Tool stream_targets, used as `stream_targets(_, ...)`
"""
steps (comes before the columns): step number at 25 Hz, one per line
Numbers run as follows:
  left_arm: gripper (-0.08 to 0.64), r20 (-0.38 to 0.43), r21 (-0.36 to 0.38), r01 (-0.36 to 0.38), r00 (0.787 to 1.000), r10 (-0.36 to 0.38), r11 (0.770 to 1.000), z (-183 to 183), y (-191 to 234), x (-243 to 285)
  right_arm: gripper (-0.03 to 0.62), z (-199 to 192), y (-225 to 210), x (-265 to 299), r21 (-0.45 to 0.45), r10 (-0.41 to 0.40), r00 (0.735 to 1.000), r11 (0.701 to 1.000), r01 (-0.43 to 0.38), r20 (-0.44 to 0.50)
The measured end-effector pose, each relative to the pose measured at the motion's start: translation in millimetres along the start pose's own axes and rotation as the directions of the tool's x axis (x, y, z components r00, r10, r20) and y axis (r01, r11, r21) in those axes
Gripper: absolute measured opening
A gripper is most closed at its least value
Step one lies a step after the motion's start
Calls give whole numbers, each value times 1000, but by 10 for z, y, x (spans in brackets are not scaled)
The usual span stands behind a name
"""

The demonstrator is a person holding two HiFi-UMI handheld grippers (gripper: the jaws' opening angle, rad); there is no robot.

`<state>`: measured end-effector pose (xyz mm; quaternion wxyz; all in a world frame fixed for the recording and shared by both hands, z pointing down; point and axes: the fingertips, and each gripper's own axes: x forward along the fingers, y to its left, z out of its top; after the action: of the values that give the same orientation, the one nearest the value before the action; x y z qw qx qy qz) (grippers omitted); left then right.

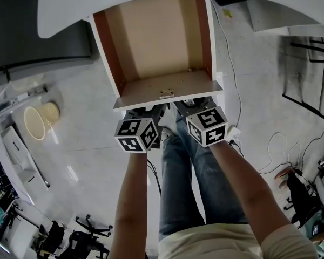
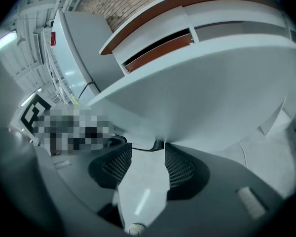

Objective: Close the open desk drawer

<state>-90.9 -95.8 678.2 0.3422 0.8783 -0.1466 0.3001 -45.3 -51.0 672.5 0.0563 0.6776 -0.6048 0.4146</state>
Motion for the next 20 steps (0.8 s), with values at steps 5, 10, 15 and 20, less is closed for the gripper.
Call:
stream_targets(5, 283, 11, -28, 22, 1000, -22, 999, -4, -32, 34, 193, -2, 1, 17, -1, 5, 1000, 1000, -4, 11)
stream_targets(10, 221, 12, -65, 34, 999, -34, 997, 23, -91, 45, 195, 9, -2, 3, 14, 6, 1000, 1000, -7, 10)
stream_targets(15, 220, 10, -77, 28, 1000, -27, 997, 31, -92, 11, 193, 19, 26, -16, 20, -5, 1000, 1000, 5, 2)
stream_targets(20, 222, 1, -70, 28, 1000, -28, 997, 64, -110, -3, 193, 60, 28, -39, 29, -19, 1000, 999, 19, -2)
